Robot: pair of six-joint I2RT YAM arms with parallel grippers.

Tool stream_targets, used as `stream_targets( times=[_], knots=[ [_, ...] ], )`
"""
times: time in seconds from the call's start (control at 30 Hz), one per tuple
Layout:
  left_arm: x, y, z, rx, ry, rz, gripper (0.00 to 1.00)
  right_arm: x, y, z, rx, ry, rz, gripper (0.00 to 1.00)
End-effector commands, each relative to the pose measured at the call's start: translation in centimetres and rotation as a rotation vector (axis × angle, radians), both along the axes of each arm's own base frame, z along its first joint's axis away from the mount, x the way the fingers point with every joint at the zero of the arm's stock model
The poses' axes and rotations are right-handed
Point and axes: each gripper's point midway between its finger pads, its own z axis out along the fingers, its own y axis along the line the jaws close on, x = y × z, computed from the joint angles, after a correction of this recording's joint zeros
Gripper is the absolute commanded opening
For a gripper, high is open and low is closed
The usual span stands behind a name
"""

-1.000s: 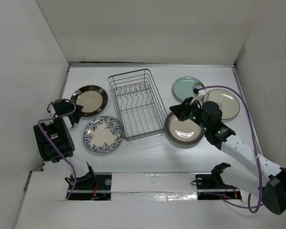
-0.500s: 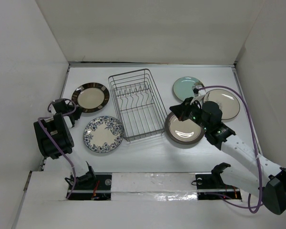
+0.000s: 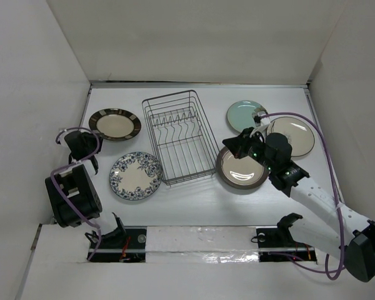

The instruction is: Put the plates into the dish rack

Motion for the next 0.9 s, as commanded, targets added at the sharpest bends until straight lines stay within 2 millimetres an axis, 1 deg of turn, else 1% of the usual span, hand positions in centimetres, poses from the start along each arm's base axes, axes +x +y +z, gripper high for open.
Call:
stream_targets(
  times=[0.0,0.13,0.17,0.2,0.23,0.3,0.33,0.37,0.43,0.47,0.5,0.53,0.57,0.6,0.63,0.67,0.73,0.77,0.8,0.83,0.87],
  knots=[
    [1.7,1.0,8.1,0.099,-0.277,-0.008,0.00,0.1,-0.6,1.4,0.019,-0.056,-0.021,0.00],
    [1.8,1.0,9.5,0.120,-0.332,-0.027,0.00,0.2,-0.7,1.3,0.015,-0.057,-0.030,0.00],
    [1.6,1.3,10.0,0.119,-0.349,-0.020,0.00,0.3,-0.7,1.3,0.014,-0.055,-0.031,0.00],
    [1.5,1.0,10.8,0.127,-0.381,-0.035,0.00,0.3,-0.6,1.4,0.014,-0.059,-0.028,0.00],
    [1.3,1.0,12.0,0.137,-0.412,-0.040,0.00,0.4,-0.6,1.4,0.015,-0.059,-0.027,0.00],
    [1.3,0.8,13.5,0.153,-0.442,-0.052,0.00,0.5,-0.5,1.6,0.016,-0.062,-0.027,0.00],
    [1.3,0.8,14.9,0.169,-0.468,-0.059,0.00,0.6,-0.5,1.9,0.017,-0.064,-0.030,0.00],
    [1.0,0.5,16.5,0.187,-0.499,-0.066,0.00,0.7,-0.5,2.0,0.018,-0.066,-0.030,0.00],
    [0.6,0.2,19.0,0.209,-0.551,-0.073,0.00,0.8,-0.1,2.5,0.024,-0.067,-0.018,0.06],
    [-0.1,-0.2,20.6,0.218,-0.594,-0.079,0.00,0.8,0.1,2.8,0.032,-0.070,-0.008,0.10],
    [-0.5,-0.8,22.0,0.206,-0.643,-0.093,0.00,0.7,0.5,3.1,0.042,-0.073,0.018,0.19],
    [-0.8,-1.1,23.0,0.205,-0.671,-0.102,0.00,0.7,0.8,3.1,0.050,-0.065,0.027,0.24],
    [-1.2,-1.9,24.4,0.207,-0.708,-0.120,0.00,0.8,1.1,3.6,0.062,-0.071,0.036,0.29],
    [-1.5,-2.7,25.3,0.211,-0.735,-0.144,0.00,0.8,1.3,4.0,0.070,-0.075,0.048,0.40],
    [-1.6,-3.6,26.4,0.214,-0.759,-0.171,0.00,0.6,1.8,4.3,0.081,-0.074,0.063,0.45],
    [-2.1,-4.0,27.4,0.223,-0.783,-0.181,0.00,0.8,2.0,5.3,0.094,-0.086,0.067,0.54],
    [-2.7,-5.7,28.3,0.202,-0.813,-0.230,0.00,1.1,2.4,6.9,0.129,-0.108,0.072,0.62],
    [-3.3,-6.1,29.0,0.209,-0.831,-0.238,0.00,1.2,3.1,7.2,0.138,-0.107,0.088,0.66],
    [-3.5,-7.0,29.2,0.203,-0.837,-0.267,0.00,1.4,3.5,9.2,0.162,-0.141,0.105,0.72],
    [-3.7,-7.5,29.3,0.203,-0.841,-0.284,0.00,1.7,3.9,9.9,0.174,-0.146,0.113,0.75],
    [-4.0,-8.7,29.6,0.194,-0.851,-0.315,0.00,1.8,4.5,10.5,0.182,-0.154,0.127,0.78]
  ],
)
